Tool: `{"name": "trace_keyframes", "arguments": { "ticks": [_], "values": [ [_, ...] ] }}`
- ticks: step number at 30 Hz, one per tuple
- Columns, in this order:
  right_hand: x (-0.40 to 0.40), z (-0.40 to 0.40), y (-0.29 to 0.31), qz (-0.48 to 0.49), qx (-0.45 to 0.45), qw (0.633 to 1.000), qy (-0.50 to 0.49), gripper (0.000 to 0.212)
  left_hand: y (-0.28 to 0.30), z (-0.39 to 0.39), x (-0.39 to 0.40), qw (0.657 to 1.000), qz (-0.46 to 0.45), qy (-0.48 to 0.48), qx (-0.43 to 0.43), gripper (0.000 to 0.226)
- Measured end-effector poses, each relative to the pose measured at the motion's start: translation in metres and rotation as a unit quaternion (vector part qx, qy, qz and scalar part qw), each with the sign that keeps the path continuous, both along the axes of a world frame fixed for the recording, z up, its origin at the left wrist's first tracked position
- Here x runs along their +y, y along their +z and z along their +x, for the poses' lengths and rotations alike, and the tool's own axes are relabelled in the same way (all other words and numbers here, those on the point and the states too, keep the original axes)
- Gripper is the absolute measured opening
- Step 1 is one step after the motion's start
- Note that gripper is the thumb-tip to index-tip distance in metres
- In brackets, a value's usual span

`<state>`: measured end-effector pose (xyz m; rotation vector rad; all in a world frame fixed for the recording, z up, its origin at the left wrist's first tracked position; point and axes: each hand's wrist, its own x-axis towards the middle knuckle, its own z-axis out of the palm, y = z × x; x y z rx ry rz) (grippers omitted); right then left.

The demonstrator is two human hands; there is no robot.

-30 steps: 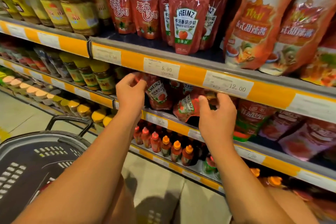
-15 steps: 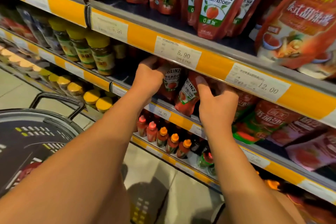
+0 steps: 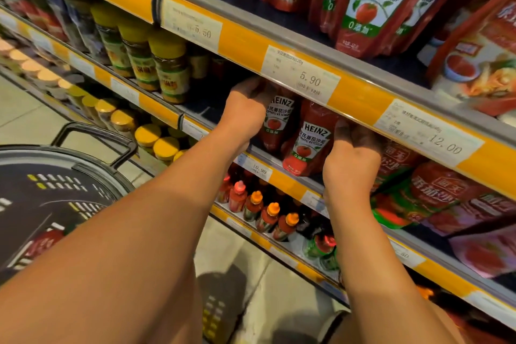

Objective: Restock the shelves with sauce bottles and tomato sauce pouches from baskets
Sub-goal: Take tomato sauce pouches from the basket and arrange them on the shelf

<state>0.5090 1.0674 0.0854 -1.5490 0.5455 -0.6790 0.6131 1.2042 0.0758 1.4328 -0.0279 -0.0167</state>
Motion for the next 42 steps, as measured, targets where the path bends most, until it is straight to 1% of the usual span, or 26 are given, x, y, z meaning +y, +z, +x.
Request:
{"name": "trace_keyframes", "arguments": {
  "ticks": [2,5,8,10,12,15,18,20,22,24,25,26,28,29,30,32,36,39,42],
  "values": [
    [0.0,0.001,0.0,0.014,0.005,1.0,-0.006,0.009,-0.001,-0.002,-0.003,1.0,-0.002,-0.016,0.002,0.024],
    [0.001,0.002,-0.004,0.001,0.021,1.0,-0.01,0.011,-0.001,-0.004,-0.006,0.999,0.011,-0.031,0.007,0.023],
    [0.002,-0.001,-0.008,-0.043,0.044,0.998,0.007,0.023,0.001,-0.005,-0.004,0.999,0.022,-0.043,0.017,0.03],
    [0.004,-0.008,-0.009,-0.09,0.075,0.993,0.027,0.035,0.002,-0.006,0.001,0.997,0.044,-0.058,0.015,0.025],
    [0.004,-0.016,-0.009,-0.122,0.09,0.987,0.046,0.038,0.004,-0.007,0.006,0.994,0.078,-0.079,0.009,0.027],
    [0.003,-0.027,-0.01,-0.157,0.119,0.978,0.074,0.045,0.002,-0.004,0.018,0.986,0.147,-0.076,0.027,0.042],
    [0.005,-0.046,-0.018,-0.133,0.154,0.974,0.099,0.06,-0.006,-0.002,0.027,0.968,0.239,-0.058,0.049,0.036],
    [0.008,-0.06,-0.025,-0.148,0.143,0.974,0.093,0.055,-0.009,-0.004,0.027,0.956,0.283,-0.057,0.056,0.035],
    [0.01,-0.067,-0.03,-0.181,0.12,0.973,0.083,0.041,-0.011,-0.008,0.023,0.948,0.307,-0.075,0.046,0.034],
    [0.012,-0.067,-0.032,-0.23,0.12,0.96,0.106,0.03,-0.014,-0.011,0.018,0.943,0.318,-0.088,0.034,0.027],
    [0.014,-0.066,-0.033,-0.268,0.134,0.945,0.13,0.03,-0.016,-0.011,0.016,0.942,0.322,-0.09,0.032,0.026],
    [0.015,-0.065,-0.034,-0.319,0.162,0.921,0.152,0.035,-0.017,-0.012,0.014,0.94,0.328,-0.086,0.032,0.025],
    [0.014,-0.059,-0.037,-0.431,0.224,0.857,0.171,0.048,-0.021,-0.011,0.012,0.936,0.342,-0.073,0.034,0.027],
    [0.013,-0.056,-0.038,-0.466,0.246,0.833,0.166,0.051,-0.022,-0.01,0.011,0.934,0.35,-0.068,0.032,0.028],
    [0.012,-0.053,-0.039,-0.483,0.261,0.82,0.162,0.052,-0.023,-0.01,0.01,0.931,0.359,-0.066,0.028,0.03],
    [0.012,-0.048,-0.041,-0.484,0.277,0.814,0.163,0.054,-0.023,-0.009,0.007,0.926,0.371,-0.066,0.017,0.032],
    [0.012,-0.039,-0.044,-0.479,0.279,0.815,0.17,0.055,-0.021,-0.004,0.001,0.914,0.397,-0.088,-0.008,0.035],
    [0.011,-0.032,-0.045,-0.479,0.279,0.816,0.162,0.053,-0.02,0.001,-0.005,0.909,0.406,-0.095,-0.021,0.032],
    [0.007,-0.026,-0.047,-0.464,0.276,0.827,0.154,0.052,-0.024,0.005,-0.008,0.909,0.407,-0.091,-0.021,0.03]
  ]
}}
